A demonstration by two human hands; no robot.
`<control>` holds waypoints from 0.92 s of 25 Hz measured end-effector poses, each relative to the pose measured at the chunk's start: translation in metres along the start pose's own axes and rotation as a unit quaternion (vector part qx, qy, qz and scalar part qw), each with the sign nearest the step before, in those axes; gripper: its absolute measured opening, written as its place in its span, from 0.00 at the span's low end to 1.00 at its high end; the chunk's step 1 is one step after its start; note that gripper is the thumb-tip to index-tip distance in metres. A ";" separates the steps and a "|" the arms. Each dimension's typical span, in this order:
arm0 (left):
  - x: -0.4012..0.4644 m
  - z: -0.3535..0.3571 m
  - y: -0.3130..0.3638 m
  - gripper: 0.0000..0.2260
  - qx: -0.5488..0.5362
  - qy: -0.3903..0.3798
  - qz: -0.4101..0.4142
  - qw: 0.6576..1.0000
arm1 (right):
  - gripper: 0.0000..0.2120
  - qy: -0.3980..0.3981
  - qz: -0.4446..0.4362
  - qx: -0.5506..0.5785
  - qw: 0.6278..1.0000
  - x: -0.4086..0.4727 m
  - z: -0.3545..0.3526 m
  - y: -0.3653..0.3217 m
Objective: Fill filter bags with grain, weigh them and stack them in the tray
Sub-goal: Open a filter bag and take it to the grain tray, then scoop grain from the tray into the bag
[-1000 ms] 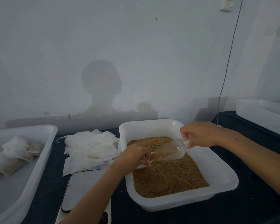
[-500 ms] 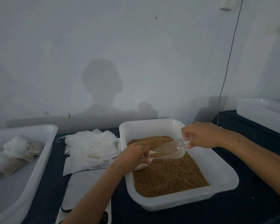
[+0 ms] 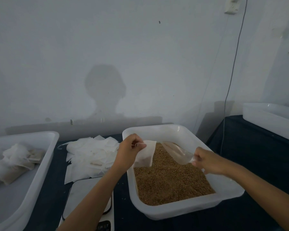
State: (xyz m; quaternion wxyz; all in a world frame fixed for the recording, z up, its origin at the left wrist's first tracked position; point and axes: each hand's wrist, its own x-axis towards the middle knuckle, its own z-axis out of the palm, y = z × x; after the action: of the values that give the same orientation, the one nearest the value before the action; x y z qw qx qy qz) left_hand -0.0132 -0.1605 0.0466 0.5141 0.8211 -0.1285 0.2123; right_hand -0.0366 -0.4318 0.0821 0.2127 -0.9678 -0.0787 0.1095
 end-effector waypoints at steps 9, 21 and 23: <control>0.002 -0.040 0.033 0.07 -0.234 0.019 -0.025 0.972 | 0.31 0.002 0.095 -0.185 0.978 0.039 0.078 0.007; -0.057 -0.124 0.007 0.07 -0.204 0.027 -0.035 0.978 | 0.20 -0.041 -0.215 0.402 0.889 -0.006 0.085 -0.172; -0.067 -0.139 0.000 0.07 -0.215 0.040 -0.035 0.975 | 0.14 -0.037 -0.182 0.445 0.876 -0.001 0.103 -0.197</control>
State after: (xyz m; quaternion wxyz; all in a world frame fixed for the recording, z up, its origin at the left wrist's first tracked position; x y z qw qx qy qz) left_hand -0.1017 -0.0361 0.0677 0.6903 0.6862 -0.1215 0.1945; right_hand -0.0838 -0.2142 0.0753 0.6341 -0.7348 -0.2040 0.1279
